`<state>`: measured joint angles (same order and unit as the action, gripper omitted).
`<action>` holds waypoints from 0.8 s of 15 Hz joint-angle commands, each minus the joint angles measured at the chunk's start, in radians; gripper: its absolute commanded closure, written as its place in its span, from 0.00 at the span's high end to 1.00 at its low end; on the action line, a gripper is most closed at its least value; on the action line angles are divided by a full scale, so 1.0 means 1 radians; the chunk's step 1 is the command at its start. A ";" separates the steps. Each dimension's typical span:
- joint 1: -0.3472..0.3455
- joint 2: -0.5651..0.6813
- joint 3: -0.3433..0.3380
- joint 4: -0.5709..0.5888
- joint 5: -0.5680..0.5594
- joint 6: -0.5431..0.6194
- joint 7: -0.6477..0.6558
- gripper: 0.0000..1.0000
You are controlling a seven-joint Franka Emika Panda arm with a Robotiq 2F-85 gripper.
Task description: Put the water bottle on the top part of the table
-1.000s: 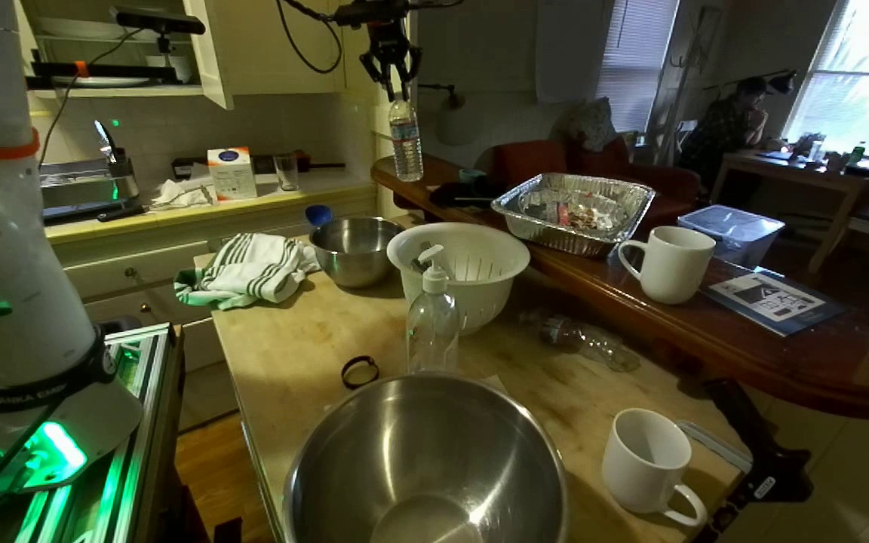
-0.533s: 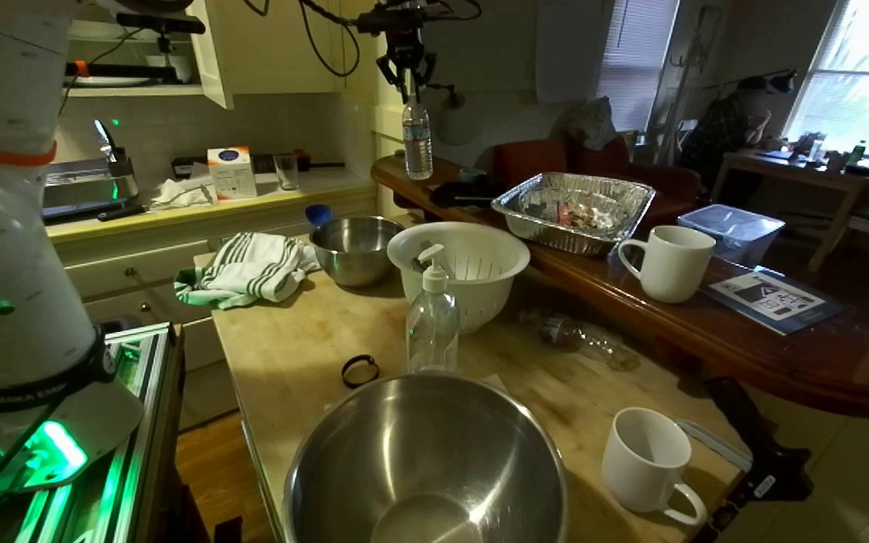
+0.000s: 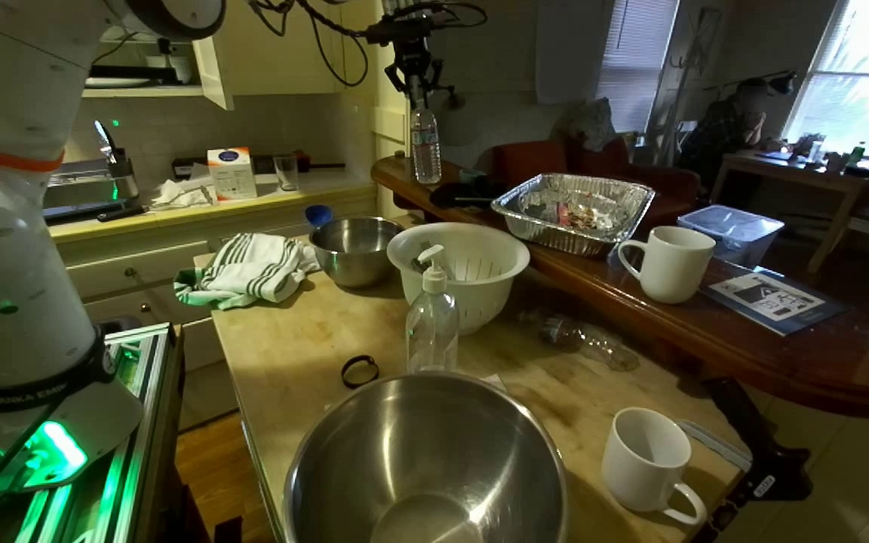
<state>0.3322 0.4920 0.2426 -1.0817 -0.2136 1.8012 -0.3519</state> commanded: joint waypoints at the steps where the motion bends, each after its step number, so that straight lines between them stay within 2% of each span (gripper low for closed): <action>1: 0.063 0.144 -0.015 0.239 -0.064 -0.053 0.004 0.08; 6: 0.110 0.277 -0.011 0.444 -0.057 -0.116 -0.009 0.08; 10: 0.126 0.328 -0.014 0.532 -0.049 -0.161 -0.001 0.08; 11: 0.134 0.317 -0.046 0.515 -0.017 -0.153 -0.007 0.08; 12: 0.136 0.326 -0.051 0.532 -0.011 -0.162 -0.008 0.08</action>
<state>0.4424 0.7738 0.2306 -0.6507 -0.2530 1.6881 -0.3525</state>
